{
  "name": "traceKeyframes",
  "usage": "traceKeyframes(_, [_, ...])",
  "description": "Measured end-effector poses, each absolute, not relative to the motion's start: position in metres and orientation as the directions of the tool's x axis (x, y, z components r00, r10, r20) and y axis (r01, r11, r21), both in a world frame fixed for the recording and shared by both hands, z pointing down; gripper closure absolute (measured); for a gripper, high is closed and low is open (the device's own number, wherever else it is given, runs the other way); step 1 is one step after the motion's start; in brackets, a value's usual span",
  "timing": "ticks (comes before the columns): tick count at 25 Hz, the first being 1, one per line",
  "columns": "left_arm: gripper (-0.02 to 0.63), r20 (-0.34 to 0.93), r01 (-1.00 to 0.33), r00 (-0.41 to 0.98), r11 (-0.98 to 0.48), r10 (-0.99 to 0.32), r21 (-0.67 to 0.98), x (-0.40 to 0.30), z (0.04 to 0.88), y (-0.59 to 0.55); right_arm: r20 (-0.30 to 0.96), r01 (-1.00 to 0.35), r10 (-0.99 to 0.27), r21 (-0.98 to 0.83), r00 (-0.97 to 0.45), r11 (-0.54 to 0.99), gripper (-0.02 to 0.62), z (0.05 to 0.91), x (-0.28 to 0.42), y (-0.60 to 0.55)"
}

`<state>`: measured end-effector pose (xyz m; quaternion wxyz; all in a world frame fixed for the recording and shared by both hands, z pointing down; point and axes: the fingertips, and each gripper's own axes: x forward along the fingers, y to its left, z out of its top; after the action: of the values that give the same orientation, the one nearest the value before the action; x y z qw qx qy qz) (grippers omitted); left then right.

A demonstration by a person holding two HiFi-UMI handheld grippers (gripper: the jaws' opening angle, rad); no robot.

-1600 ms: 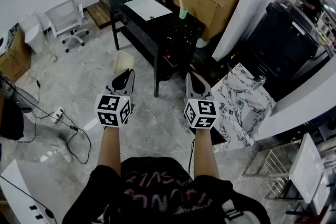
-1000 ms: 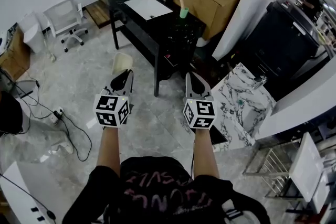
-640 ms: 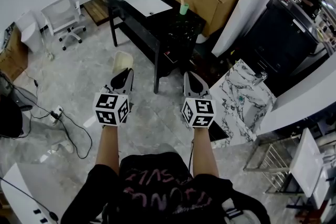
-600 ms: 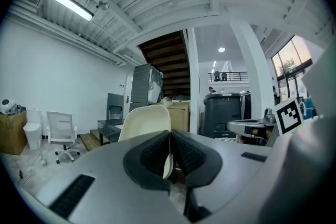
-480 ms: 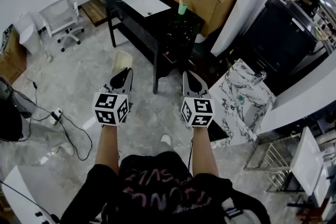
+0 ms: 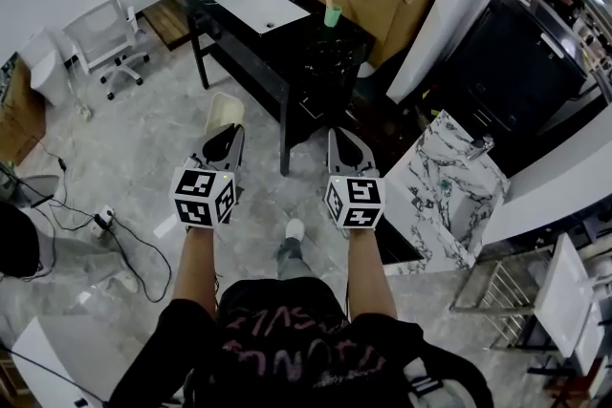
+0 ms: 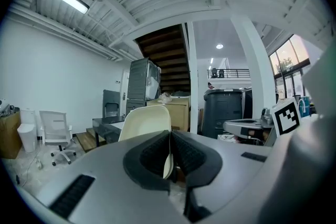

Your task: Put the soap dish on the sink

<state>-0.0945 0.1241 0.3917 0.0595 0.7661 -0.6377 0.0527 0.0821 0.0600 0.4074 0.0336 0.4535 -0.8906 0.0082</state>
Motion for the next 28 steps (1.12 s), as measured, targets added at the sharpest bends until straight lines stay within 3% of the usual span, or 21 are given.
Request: traceKeyframes(28, [0.581,0.244,-0.987,0.161,-0.156,-0.956,0.038,-0.16,0.424,-0.145,0.145,-0.797,-0.791,0.02,-0.595,0.603,0.581,0.438,0.014,-0.216])
